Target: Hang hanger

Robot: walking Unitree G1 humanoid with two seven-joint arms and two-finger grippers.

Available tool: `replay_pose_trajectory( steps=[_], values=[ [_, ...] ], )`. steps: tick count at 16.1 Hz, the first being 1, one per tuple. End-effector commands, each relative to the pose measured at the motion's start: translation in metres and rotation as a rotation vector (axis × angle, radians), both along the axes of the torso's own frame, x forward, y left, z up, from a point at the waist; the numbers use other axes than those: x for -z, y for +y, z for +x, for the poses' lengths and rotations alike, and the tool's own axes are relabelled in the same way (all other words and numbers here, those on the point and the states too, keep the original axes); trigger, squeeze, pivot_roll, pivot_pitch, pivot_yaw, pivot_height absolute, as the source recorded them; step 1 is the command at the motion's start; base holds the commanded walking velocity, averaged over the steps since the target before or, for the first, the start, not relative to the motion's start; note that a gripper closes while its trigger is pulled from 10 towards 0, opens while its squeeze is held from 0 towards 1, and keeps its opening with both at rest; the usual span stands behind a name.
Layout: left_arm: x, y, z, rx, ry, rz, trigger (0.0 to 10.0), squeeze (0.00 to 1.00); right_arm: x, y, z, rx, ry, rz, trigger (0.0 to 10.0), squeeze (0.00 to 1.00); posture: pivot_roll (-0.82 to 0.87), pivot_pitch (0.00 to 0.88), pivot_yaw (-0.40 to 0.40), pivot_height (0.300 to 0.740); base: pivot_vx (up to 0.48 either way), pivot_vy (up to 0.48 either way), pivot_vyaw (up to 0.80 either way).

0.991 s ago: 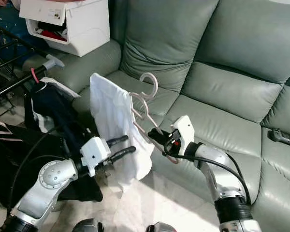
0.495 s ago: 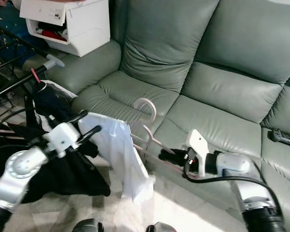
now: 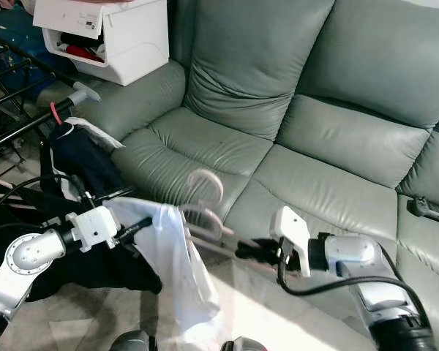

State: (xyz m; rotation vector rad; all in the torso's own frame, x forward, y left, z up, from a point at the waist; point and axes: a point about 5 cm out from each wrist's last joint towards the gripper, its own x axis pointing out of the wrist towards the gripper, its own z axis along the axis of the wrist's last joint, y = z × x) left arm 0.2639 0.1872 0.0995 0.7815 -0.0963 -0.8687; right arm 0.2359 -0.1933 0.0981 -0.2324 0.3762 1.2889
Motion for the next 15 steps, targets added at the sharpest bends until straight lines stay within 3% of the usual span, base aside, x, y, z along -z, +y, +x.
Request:
replay_pose_trajectory(
  steps=[1, 2, 4, 9, 15],
  values=[
    [-0.001, 0.000, 0.005, 0.035, -0.001, 0.039, 10.0, 0.00, -0.011, 0.003, -0.002, -0.077, -0.057, -0.006, 10.0, 0.00, -0.03, 0.000, -0.043, 0.740, 0.000, 0.000, 0.00],
    [-0.003, 0.000, 0.008, 0.046, 0.002, 0.049, 10.0, 0.00, -0.010, 0.001, -0.002, -0.090, -0.066, -0.029, 10.0, 0.00, -0.03, 0.000, -0.042, 0.740, 0.000, 0.000, 0.00],
    [-0.002, 0.002, 0.009, 0.079, 0.046, 0.062, 0.0, 0.00, -0.011, 0.000, 0.000, -0.105, -0.098, -0.061, 10.0, 0.00, -0.03, 0.000, -0.041, 0.740, 0.000, 0.000, 0.00],
    [0.009, 0.012, 0.012, 0.148, 0.210, 0.169, 0.0, 0.00, -0.014, -0.001, 0.008, -0.134, -0.208, -0.138, 10.0, 0.00, -0.03, 0.000, -0.038, 0.740, 0.000, 0.000, 0.00],
    [0.006, 0.017, 0.021, 0.177, 0.287, 0.202, 0.0, 0.00, -0.010, 0.000, 0.008, -0.152, -0.265, -0.174, 10.0, 0.00, -0.03, 0.000, -0.031, 0.740, 0.000, 0.000, 0.00]
  ],
)
